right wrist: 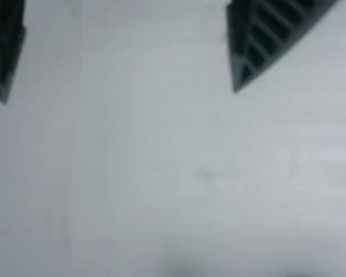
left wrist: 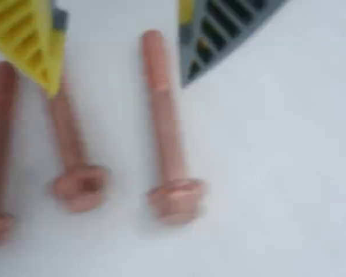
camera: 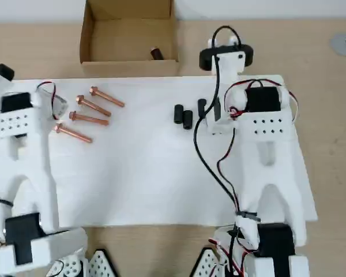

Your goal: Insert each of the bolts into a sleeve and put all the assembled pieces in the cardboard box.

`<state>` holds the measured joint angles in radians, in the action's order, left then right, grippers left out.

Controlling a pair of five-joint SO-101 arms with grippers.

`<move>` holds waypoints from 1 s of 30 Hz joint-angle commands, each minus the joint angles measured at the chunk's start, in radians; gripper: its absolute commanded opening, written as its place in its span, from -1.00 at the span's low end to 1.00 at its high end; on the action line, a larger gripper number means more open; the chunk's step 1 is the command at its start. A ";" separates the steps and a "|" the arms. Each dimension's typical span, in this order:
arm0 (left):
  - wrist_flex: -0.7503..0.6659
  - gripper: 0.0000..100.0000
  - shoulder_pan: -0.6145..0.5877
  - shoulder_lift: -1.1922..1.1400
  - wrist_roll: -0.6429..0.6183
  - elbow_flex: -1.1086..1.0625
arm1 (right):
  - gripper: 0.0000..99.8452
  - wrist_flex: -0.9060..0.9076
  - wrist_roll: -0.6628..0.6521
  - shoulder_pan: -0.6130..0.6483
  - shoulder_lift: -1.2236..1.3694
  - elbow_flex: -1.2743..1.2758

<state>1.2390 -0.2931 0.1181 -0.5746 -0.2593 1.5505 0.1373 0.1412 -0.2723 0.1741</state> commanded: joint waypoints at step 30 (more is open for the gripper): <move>0.144 -0.69 -0.063 -0.377 -0.129 0.307 | -0.42 -0.130 -0.005 -0.008 -0.050 0.065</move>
<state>1.3387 -0.3422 -0.3207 -0.6774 -0.0015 1.4369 0.1373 0.1412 -0.2739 0.2478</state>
